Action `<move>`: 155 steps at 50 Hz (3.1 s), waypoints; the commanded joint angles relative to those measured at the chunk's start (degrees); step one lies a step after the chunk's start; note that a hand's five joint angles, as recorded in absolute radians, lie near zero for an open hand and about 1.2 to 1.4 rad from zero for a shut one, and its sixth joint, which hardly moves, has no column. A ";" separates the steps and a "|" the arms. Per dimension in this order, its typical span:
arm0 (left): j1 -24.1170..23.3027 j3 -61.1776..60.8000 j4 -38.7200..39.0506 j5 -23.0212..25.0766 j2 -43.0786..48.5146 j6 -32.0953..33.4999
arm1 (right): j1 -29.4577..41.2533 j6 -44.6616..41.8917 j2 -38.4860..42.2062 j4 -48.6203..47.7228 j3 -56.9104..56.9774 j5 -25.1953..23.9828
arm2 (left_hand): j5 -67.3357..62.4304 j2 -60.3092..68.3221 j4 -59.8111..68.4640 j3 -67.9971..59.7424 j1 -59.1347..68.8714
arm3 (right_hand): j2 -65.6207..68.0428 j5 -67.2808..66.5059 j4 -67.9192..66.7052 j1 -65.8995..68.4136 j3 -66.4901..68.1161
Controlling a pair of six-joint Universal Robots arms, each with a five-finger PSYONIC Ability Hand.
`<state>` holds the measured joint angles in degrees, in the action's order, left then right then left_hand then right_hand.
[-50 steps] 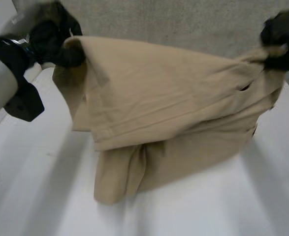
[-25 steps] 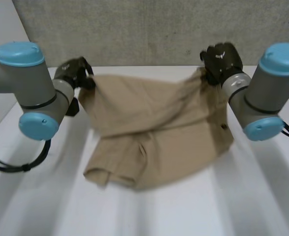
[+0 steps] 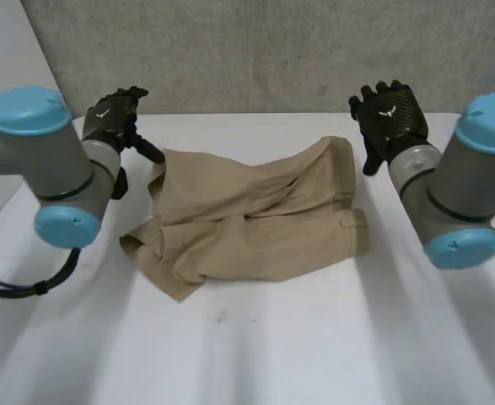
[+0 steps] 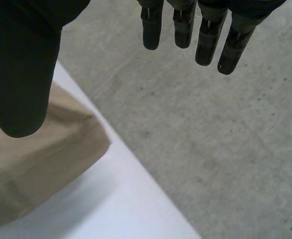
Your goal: Fold the shorts.
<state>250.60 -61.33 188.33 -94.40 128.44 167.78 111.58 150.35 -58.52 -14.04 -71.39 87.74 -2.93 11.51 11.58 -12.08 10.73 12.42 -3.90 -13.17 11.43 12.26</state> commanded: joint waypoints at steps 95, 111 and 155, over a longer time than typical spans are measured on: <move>-2.48 -29.64 -1.74 6.60 -5.04 19.69 | -3.04 1.53 10.18 8.24 -2.70 -12.33 | -22.33 23.74 23.68 -23.18 24.52 | 67.58 -66.10 -66.83 68.57 67.74; -3.18 -31.84 0.81 1.33 -21.20 19.16 | -3.12 1.61 -0.18 10.78 -6.30 -7.93 | -67.07 68.49 68.42 -67.92 69.27 | 67.58 -66.10 -66.83 68.57 67.74; 0.86 -12.52 -8.69 3.79 -22.55 17.93 | -2.86 0.56 -9.52 28.73 7.49 -8.11 | -67.07 68.49 68.42 -67.92 69.27 | 67.58 -66.10 -66.83 68.57 67.74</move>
<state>250.71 -84.02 176.39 -89.96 92.52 185.76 108.61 151.06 -79.03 21.26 -67.83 78.41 -54.86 68.62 68.78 -68.22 64.94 67.60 -56.75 -68.31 54.25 68.09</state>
